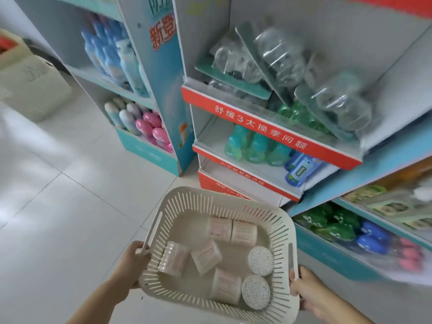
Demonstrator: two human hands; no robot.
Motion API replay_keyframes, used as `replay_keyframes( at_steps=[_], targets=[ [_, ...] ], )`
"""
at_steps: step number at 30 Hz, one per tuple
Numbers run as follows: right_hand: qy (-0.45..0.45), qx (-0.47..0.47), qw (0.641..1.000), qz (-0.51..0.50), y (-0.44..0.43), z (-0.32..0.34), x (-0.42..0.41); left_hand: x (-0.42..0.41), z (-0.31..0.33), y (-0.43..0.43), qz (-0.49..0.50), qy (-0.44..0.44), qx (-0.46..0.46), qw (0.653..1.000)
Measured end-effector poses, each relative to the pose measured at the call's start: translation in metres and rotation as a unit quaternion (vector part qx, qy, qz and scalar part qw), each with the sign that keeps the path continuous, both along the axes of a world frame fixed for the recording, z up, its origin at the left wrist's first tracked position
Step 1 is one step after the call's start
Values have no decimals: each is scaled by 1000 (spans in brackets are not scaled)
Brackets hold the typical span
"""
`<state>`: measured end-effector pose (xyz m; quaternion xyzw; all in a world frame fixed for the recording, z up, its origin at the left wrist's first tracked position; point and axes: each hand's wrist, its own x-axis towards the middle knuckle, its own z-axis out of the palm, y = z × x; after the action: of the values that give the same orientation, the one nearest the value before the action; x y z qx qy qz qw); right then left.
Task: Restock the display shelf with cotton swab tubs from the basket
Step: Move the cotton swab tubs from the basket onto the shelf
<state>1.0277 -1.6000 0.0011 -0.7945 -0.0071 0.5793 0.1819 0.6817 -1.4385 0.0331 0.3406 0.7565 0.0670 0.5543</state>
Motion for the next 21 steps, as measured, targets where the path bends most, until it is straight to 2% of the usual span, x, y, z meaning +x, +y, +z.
replay_keyframes(
  at_steps=[9, 21],
  targets=[
    [4, 85, 996, 29, 29, 185, -6, -31, 210, 3, -12, -28, 121, 992],
    [-15, 247, 962, 117, 73, 396, -30, -62, 423, 27, -14, -11, 277, 961]
  ],
)
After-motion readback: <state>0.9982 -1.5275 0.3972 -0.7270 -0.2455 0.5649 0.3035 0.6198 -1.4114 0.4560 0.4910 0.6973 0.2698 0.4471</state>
